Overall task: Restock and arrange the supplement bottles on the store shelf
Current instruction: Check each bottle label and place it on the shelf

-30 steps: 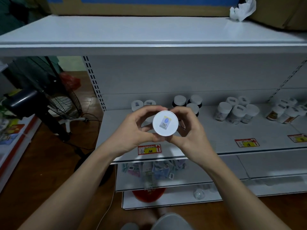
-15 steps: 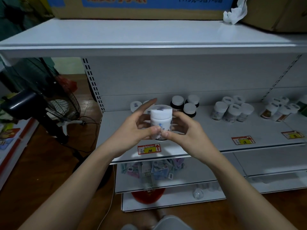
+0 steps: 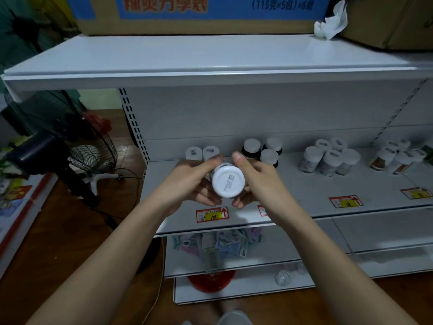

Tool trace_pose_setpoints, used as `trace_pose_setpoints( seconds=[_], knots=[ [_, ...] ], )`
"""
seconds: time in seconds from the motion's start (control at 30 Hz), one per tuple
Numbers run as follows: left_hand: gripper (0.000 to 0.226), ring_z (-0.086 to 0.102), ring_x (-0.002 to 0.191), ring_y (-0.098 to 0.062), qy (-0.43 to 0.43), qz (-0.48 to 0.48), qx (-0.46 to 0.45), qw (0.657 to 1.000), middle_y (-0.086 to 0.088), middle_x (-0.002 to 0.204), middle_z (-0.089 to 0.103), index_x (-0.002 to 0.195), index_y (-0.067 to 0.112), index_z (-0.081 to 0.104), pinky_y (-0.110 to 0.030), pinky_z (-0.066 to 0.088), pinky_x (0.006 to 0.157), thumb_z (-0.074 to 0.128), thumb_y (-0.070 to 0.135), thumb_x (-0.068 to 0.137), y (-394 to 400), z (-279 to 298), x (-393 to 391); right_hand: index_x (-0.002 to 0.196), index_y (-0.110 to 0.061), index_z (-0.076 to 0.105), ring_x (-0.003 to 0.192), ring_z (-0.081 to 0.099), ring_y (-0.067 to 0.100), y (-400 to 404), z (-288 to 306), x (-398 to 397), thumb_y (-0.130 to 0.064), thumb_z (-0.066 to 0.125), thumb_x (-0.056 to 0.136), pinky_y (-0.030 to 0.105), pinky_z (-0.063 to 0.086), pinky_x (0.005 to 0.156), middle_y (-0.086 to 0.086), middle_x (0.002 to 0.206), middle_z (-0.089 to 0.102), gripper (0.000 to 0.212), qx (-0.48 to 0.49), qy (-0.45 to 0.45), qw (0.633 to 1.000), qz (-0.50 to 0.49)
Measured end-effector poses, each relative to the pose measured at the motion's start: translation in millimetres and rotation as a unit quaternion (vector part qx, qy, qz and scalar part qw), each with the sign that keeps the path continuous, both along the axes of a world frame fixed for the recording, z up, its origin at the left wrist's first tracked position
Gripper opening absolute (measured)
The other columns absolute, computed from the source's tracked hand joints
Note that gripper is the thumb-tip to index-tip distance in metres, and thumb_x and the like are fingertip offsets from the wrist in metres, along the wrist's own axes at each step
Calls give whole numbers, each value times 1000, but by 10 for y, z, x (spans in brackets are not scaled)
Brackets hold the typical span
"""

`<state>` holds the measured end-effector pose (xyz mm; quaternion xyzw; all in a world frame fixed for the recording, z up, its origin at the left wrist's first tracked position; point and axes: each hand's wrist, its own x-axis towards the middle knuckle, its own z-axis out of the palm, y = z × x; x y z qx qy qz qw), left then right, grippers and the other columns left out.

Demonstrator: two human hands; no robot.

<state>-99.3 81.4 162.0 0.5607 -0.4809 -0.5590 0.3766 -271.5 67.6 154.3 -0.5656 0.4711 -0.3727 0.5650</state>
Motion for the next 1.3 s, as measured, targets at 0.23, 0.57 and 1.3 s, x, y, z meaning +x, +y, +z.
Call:
trace_pose_setpoints(
  seconds=[0.23, 0.57, 1.3],
  knots=[
    [47, 73, 69, -34, -7, 2, 6, 1000, -24, 76, 73, 98, 7, 69, -32, 60, 60, 57, 52, 94, -52, 18, 27, 95, -3, 70, 51, 63, 28, -75, 28, 33, -52, 51, 97, 33, 53, 53, 25, 69, 69, 53, 3, 11, 1000, 1],
    [38, 74, 77, -33, -47, -25, -14, 998, -14, 87, 76, 112, 18, 68, -33, 59, 65, 60, 50, 93, -128, -96, 139, 129, -17, 60, 54, 65, 27, -215, -173, 31, -40, 58, 97, 33, 54, 53, 8, 72, 72, 40, -19, 24, 999, 33],
    [29, 67, 93, -26, -216, 109, -58, 969, -8, 100, 71, 91, 21, 65, -42, 56, 83, 85, 10, 74, -541, -1295, 425, 132, -17, 53, 107, 55, 15, -705, -1430, 144, -20, 59, 96, 23, 43, 84, 0, 121, 58, 37, -58, 257, 961, 87]
  ],
)
